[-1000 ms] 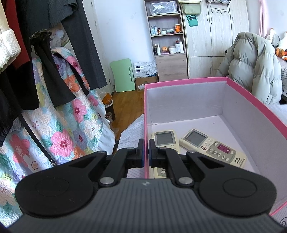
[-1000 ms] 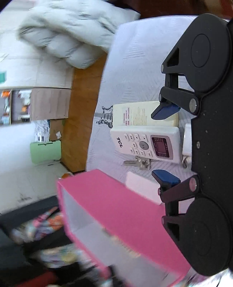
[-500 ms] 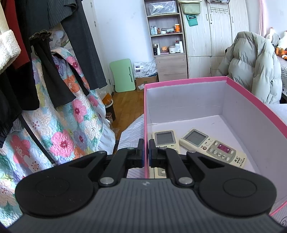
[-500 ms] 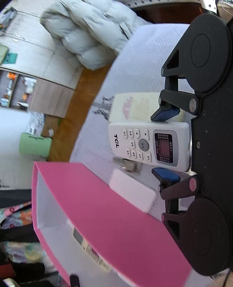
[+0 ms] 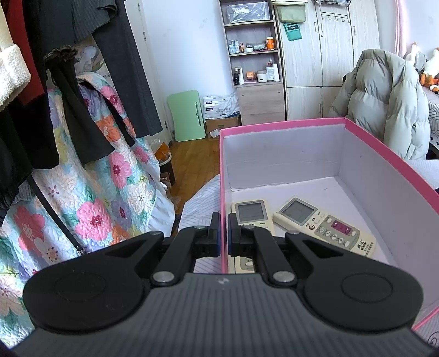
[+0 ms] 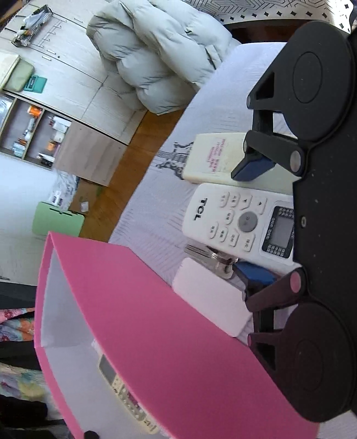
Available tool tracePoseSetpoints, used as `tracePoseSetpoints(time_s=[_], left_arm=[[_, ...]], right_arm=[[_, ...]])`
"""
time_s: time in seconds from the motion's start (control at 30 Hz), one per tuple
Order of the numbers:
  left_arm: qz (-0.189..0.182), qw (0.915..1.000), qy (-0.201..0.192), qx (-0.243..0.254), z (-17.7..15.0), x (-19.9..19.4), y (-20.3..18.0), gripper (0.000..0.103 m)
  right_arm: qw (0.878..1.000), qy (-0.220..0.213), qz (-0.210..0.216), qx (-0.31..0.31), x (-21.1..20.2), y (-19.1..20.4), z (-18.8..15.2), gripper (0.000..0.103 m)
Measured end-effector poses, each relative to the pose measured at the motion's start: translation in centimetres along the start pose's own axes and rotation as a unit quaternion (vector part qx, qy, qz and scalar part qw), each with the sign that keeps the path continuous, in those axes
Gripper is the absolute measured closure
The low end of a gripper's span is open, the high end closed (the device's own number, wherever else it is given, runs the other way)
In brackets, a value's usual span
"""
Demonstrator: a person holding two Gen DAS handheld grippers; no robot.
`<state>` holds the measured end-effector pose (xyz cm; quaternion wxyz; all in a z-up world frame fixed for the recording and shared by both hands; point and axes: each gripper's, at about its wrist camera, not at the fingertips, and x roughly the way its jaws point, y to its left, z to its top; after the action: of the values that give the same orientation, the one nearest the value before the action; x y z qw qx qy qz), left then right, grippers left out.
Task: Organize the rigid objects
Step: 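Move the right gripper back and grasp the white TCL remote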
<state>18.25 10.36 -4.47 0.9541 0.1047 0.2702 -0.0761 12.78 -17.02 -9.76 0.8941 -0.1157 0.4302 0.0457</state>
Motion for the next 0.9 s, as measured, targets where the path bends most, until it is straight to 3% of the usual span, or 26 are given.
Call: tracePoseSetpoints(time_s=[0.07, 0.2, 0.27, 0.67, 0.73, 0.9], left_arm=[[0.001, 1.0000, 0.000, -0.001, 0.0, 0.0, 0.0, 0.099], [-0.003, 1.0000, -0.001, -0.004, -0.1, -0.1, 0.0, 0.099], [-0.003, 1.0000, -0.001, -0.004, -0.1, -0.1, 0.1, 0.099], [-0.005, 1.0000, -0.001, -0.006, -0.1, -0.1, 0.2, 0.099], [-0.004, 1.0000, -0.001, -0.006, -0.1, -0.1, 0.2, 0.099], [-0.004, 1.0000, -0.001, -0.006, -0.1, -0.1, 0.2, 0.099]], right_arm=[[1.000, -0.007, 0.009, 0.006, -0.4, -0.1, 0.1, 0.047], [0.998, -0.018, 0.040, 0.044, -1.6, -1.3, 0.0, 0.062], [0.996, -0.011, 0.066, 0.064, -1.9, -2.0, 0.0, 0.062], [0.992, 0.007, 0.073, 0.107, -2.2, -2.7, -1.0, 0.057], [0.991, 0.013, 0.069, 0.112, -2.2, -2.9, -1.1, 0.050], [0.992, 0.022, 0.066, 0.104, -2.3, -3.1, -1.6, 0.046]])
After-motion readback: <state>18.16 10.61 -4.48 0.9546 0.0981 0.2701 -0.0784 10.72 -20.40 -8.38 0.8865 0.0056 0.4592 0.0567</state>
